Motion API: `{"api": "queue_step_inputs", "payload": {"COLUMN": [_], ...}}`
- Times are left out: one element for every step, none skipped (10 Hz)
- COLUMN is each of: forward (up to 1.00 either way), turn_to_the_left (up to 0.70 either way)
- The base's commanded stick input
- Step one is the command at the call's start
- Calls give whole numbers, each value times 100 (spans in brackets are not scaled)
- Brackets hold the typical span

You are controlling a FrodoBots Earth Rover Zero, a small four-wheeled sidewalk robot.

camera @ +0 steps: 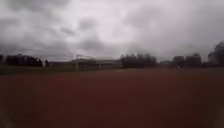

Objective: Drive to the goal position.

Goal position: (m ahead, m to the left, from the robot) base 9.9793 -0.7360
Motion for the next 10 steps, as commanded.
{"api": "queue_step_inputs", "payload": {"forward": [85, 85, 85, 85, 85, 85, 85, 85, 85, 85], "turn_to_the_left": [0, 0, 0, 0, 0, 0, 0, 0, 0, 0]}}
